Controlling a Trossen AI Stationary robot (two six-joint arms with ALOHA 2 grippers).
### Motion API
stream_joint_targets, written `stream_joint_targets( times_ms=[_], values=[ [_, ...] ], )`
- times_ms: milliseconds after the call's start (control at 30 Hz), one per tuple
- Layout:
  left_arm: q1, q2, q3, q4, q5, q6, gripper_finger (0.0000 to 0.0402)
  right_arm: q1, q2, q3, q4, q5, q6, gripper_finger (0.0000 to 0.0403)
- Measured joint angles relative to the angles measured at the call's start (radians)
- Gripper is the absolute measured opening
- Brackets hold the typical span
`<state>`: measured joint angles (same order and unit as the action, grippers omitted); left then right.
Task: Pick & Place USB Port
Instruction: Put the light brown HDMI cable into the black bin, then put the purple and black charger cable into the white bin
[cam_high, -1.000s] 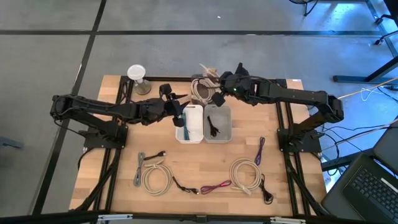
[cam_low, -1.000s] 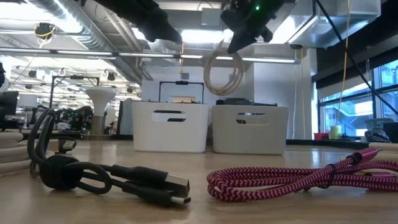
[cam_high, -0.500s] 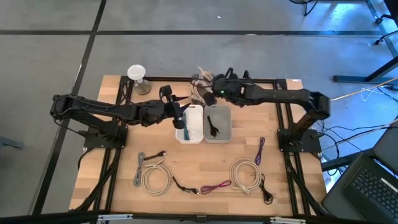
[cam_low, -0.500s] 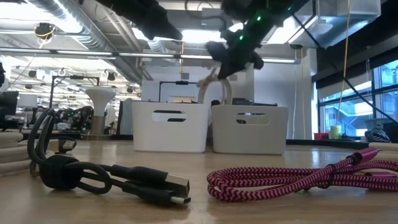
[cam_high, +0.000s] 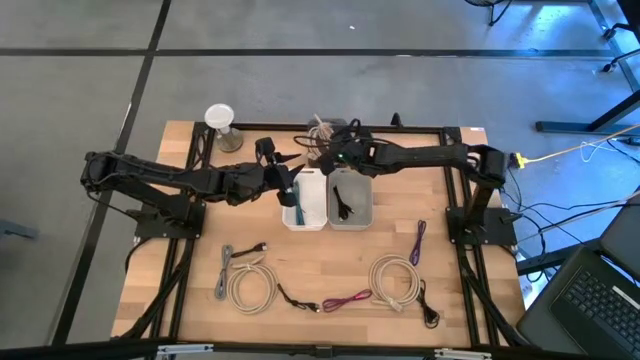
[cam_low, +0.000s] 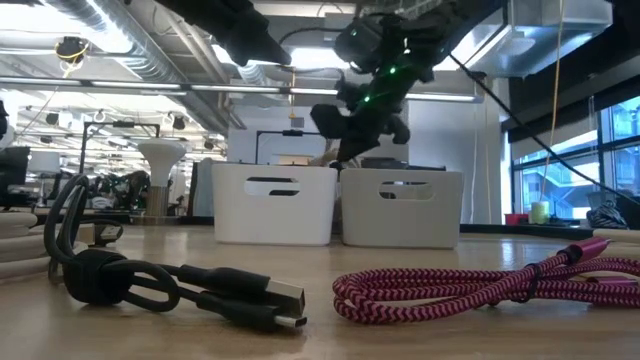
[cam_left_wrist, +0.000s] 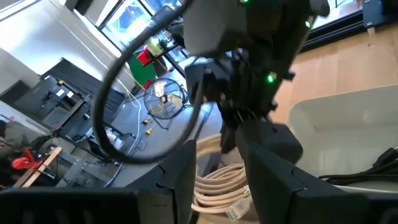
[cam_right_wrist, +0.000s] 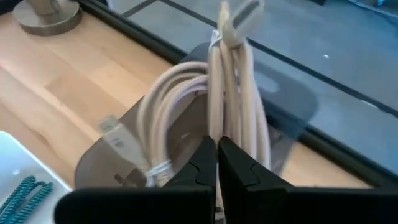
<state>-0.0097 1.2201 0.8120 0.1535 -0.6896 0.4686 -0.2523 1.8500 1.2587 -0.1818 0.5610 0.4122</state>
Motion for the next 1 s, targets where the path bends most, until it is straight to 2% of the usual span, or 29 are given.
stream_joint_targets(
  times_ms=[267, 467, 667, 833, 900, 1000],
  values=[
    [0.000, 0.000, 0.000, 0.000, 0.002, -0.002, 0.0127, 0.002, 0.064, 0.000, 0.121, -0.096, -0.009, 0.0005],
    [0.000, 0.000, 0.000, 0.000, 0.002, -0.003, 0.0127, 0.005, 0.069, 0.000, 0.130, -0.162, -0.008, 0.0059],
    [0.000, 0.000, 0.000, 0.000, 0.002, -0.002, 0.0127, 0.028, 0.022, 0.000, 0.130, -0.085, -0.066, 0.0123],
    [0.000, 0.000, 0.000, 0.004, 0.002, -0.003, 0.0127, 0.039, -0.017, 0.000, 0.098, -0.068, -0.082, 0.0164],
    [0.000, 0.000, 0.000, 0.004, 0.002, -0.002, 0.0127, 0.047, -0.039, 0.000, 0.066, -0.016, -0.083, 0.0175],
    [0.000, 0.000, 0.000, 0.003, 0.000, -0.002, 0.0127, 0.073, -0.085, 0.000, -0.001, 0.120, -0.107, 0.0183]
  ],
)
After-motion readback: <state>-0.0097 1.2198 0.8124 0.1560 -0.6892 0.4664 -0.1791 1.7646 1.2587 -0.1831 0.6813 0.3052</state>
